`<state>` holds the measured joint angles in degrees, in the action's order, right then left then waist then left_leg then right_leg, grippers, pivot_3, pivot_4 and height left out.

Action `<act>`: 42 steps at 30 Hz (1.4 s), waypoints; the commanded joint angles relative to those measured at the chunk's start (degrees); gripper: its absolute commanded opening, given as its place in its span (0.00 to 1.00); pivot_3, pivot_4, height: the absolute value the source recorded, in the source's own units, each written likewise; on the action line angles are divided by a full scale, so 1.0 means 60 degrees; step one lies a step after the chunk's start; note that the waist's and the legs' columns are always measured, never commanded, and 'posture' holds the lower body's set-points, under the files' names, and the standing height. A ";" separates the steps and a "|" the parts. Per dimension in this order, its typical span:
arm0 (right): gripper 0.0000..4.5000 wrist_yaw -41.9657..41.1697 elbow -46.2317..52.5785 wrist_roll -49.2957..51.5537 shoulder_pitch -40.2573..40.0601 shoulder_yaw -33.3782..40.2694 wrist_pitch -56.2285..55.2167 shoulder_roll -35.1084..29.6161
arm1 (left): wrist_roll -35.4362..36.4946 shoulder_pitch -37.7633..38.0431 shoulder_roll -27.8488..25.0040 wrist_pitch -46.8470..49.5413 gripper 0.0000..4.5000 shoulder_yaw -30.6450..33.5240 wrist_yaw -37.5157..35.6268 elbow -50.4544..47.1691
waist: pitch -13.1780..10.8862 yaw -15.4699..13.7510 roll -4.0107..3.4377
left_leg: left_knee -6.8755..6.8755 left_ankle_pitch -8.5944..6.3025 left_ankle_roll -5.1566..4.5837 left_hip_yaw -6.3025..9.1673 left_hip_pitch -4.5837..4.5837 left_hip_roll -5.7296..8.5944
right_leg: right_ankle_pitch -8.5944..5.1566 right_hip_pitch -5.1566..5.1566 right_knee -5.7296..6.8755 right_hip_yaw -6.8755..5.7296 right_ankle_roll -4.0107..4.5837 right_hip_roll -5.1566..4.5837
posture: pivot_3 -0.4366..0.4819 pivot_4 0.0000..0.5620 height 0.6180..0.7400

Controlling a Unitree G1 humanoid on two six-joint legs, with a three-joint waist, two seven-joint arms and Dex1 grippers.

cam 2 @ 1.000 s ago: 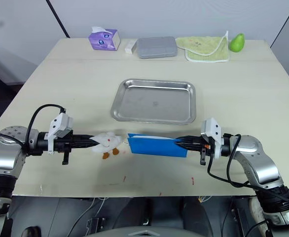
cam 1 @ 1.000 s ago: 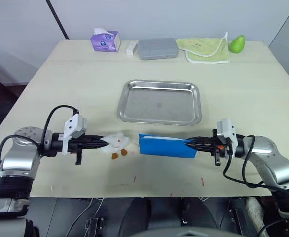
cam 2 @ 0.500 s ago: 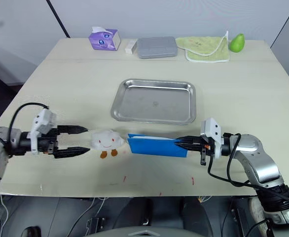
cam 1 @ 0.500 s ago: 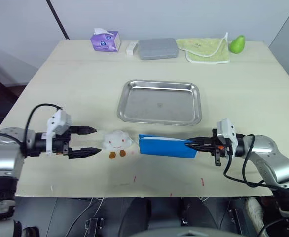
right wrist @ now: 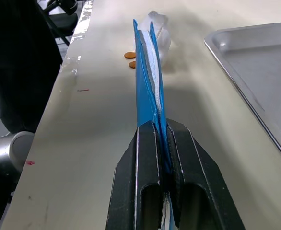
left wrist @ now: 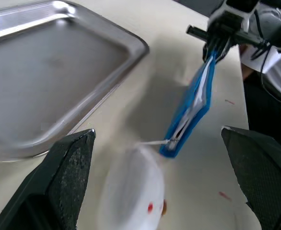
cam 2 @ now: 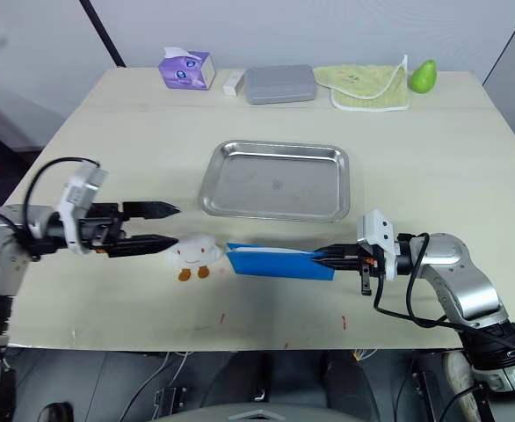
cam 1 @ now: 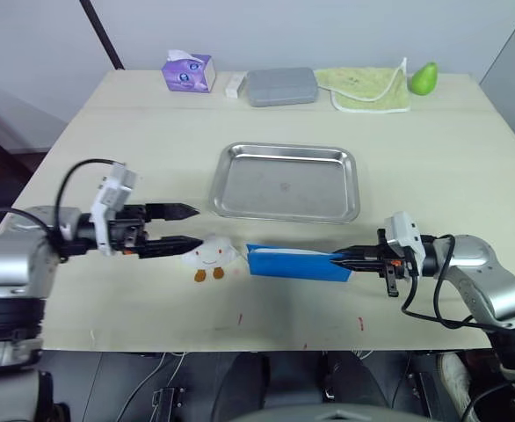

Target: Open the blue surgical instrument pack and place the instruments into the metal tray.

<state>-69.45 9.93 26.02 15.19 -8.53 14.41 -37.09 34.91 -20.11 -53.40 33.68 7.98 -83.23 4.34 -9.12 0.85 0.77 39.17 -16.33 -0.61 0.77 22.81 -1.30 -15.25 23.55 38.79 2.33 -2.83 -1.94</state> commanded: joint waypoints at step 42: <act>0.00 0.0308 0.0715 0.0163 -0.0145 0.0047 0.0625 -0.0307 | -0.1485 -0.0744 0.1478 -0.2424 0.39 -0.1988 -0.0157 -0.0645 | 0.0000 -0.0013 0.0002 | 0.0005 0.0000 0.0000 0.0001 0.0001 0.0004 | 0.0000 -0.0004 -0.0002 0.0000 0.0000 -0.0001 | 0.48 0.27 1.00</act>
<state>-67.71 12.65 27.41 14.11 -8.18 17.62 -38.88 26.23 -24.05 -44.59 20.37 -3.79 -83.63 1.02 -9.12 0.77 0.78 39.20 -16.33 -0.61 0.78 22.82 -1.28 -15.25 23.53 38.78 2.33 -2.83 -1.95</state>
